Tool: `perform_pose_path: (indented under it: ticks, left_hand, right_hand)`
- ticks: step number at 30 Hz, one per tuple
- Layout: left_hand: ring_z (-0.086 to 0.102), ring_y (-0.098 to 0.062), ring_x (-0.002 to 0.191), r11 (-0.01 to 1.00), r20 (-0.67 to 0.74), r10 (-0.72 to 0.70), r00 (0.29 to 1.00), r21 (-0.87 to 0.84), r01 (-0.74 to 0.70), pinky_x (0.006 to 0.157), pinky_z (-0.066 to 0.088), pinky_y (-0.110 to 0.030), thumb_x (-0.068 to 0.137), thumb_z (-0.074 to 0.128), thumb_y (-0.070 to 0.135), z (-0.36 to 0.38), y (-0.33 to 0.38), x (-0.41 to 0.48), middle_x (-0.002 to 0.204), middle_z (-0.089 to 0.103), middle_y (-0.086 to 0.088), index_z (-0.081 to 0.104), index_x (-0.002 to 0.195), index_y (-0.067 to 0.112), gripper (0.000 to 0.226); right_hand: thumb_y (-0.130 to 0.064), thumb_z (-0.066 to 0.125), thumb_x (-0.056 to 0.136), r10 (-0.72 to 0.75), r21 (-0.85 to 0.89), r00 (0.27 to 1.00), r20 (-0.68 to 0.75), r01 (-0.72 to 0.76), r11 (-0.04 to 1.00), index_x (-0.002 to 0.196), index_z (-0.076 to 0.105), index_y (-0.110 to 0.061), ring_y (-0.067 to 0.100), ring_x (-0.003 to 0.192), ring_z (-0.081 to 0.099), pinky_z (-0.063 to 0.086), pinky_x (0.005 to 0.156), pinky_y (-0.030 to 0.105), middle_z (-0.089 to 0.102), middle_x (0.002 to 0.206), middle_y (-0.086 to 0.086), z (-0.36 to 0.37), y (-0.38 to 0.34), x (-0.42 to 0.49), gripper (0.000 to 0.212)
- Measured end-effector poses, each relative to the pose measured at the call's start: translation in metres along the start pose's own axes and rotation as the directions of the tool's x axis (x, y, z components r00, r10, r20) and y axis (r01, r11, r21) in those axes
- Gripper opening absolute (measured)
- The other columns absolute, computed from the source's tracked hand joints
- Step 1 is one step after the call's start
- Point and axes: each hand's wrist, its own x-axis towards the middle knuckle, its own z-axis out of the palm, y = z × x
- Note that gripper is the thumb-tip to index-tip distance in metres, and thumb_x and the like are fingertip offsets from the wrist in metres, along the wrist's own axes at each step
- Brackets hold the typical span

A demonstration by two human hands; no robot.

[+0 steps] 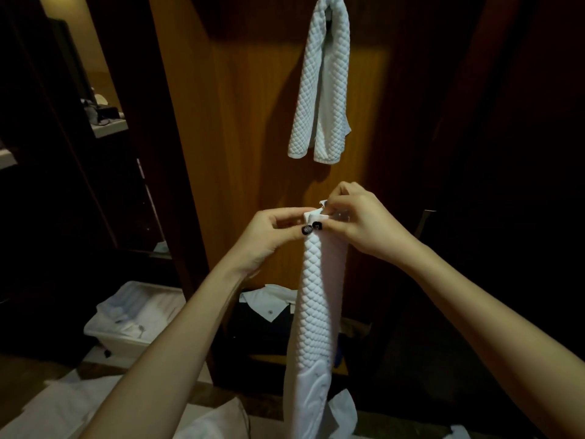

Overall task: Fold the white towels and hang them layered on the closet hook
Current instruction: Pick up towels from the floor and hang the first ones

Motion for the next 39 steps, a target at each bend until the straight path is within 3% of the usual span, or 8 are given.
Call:
perform_pose_path:
  ticks: [6, 9, 13, 18, 22, 26, 32, 39]
  left_hand:
    - [0.065, 0.002, 0.084, 0.990, -0.069, 0.078, 0.995, 0.126, -0.069, 0.074, 0.050, -0.013, 0.079, 0.071, -0.009, 0.026, -0.012, 0.001, 0.087, 0.070, 0.011, 0.065, 0.102, 0.022, 0.040]
    - [0.067, 0.000, 0.086, 0.989, -0.059, 0.066, 0.996, 0.135, -0.057, 0.075, 0.051, -0.015, 0.082, 0.069, -0.008, 0.027, -0.013, 0.004, 0.089, 0.071, 0.011, 0.066, 0.101, 0.023, 0.036]
    - [0.066, 0.001, 0.087, 0.990, -0.104, 0.060, 0.993, 0.134, -0.046, 0.076, 0.052, -0.015, 0.084, 0.066, -0.007, 0.022, -0.007, 0.011, 0.098, 0.069, 0.002, 0.065, 0.101, 0.018, 0.030]
    - [0.066, 0.002, 0.086, 0.982, -0.099, 0.072, 0.992, 0.183, -0.053, 0.074, 0.051, -0.013, 0.086, 0.066, -0.003, 0.016, -0.003, 0.017, 0.098, 0.070, 0.002, 0.067, 0.103, 0.017, 0.027]
    - [0.065, -0.001, 0.088, 0.975, -0.161, 0.083, 0.983, 0.215, -0.047, 0.074, 0.050, -0.015, 0.087, 0.065, 0.001, 0.003, -0.006, 0.019, 0.093, 0.071, 0.010, 0.069, 0.098, 0.026, 0.029]
    - [0.065, -0.003, 0.088, 0.970, -0.277, 0.130, 0.952, 0.233, -0.065, 0.074, 0.050, -0.017, 0.086, 0.066, 0.002, -0.005, -0.007, 0.023, 0.092, 0.071, 0.009, 0.069, 0.094, 0.031, 0.030]
    - [0.067, -0.001, 0.085, 0.984, -0.312, 0.130, 0.941, 0.156, -0.085, 0.069, 0.052, -0.015, 0.090, 0.061, 0.000, -0.005, -0.004, 0.027, 0.088, 0.073, 0.012, 0.069, 0.097, 0.025, 0.027]
    - [0.068, -0.002, 0.080, 0.984, -0.318, 0.108, 0.942, 0.166, -0.056, 0.066, 0.052, -0.015, 0.089, 0.062, 0.000, -0.014, 0.002, 0.030, 0.084, 0.073, 0.012, 0.070, 0.096, 0.022, 0.025]
  right_hand:
    - [-0.030, 0.072, 0.086, 0.054, 0.020, 0.998, -0.017, -0.054, 0.998, 0.090, 0.076, -0.011, 0.014, 0.100, 0.047, 0.035, 0.078, 0.021, 0.055, 0.082, -0.011, -0.003, 0.011, -0.006, 0.021]
    - [-0.047, 0.064, 0.087, 0.076, -0.110, 0.993, 0.093, -0.066, 0.992, 0.088, 0.075, -0.015, 0.014, 0.111, 0.037, 0.037, 0.091, 0.028, 0.053, 0.102, -0.003, -0.013, 0.026, -0.010, 0.033]
    - [-0.048, 0.066, 0.086, 0.141, -0.155, 0.955, 0.260, -0.103, 0.982, 0.108, 0.069, -0.014, 0.016, 0.129, 0.030, 0.034, 0.106, 0.037, 0.044, 0.132, 0.002, -0.027, 0.043, -0.018, 0.041]
    - [-0.045, 0.067, 0.087, 0.116, -0.014, 0.963, 0.242, -0.116, 0.993, 0.099, 0.065, -0.023, 0.009, 0.079, 0.058, 0.049, 0.071, 0.041, 0.064, 0.089, -0.007, -0.024, 0.042, -0.024, 0.025]
    - [-0.044, 0.066, 0.087, 0.075, 0.051, 0.978, 0.193, -0.086, 0.995, 0.090, 0.068, -0.022, 0.011, 0.085, 0.060, 0.050, 0.077, 0.042, 0.065, 0.090, -0.006, -0.023, 0.042, -0.027, 0.023]
    - [-0.026, 0.066, 0.092, 0.069, 0.149, 0.984, 0.164, -0.094, 0.984, 0.091, 0.065, -0.017, 0.006, 0.089, 0.062, 0.051, 0.082, 0.038, 0.067, 0.093, -0.006, -0.020, 0.041, -0.021, 0.009]
    - [-0.044, 0.066, 0.088, 0.090, 0.146, 0.992, 0.091, -0.103, 0.984, 0.092, 0.066, -0.017, 0.025, 0.083, 0.060, 0.048, 0.074, 0.045, 0.065, 0.089, 0.010, -0.009, 0.032, -0.012, 0.028]
    - [-0.033, 0.061, 0.095, 0.018, 0.214, 0.993, 0.115, -0.043, 0.976, 0.083, 0.061, -0.010, 0.013, 0.071, 0.053, 0.040, 0.063, 0.028, 0.062, 0.082, 0.007, -0.013, 0.031, -0.007, 0.026]
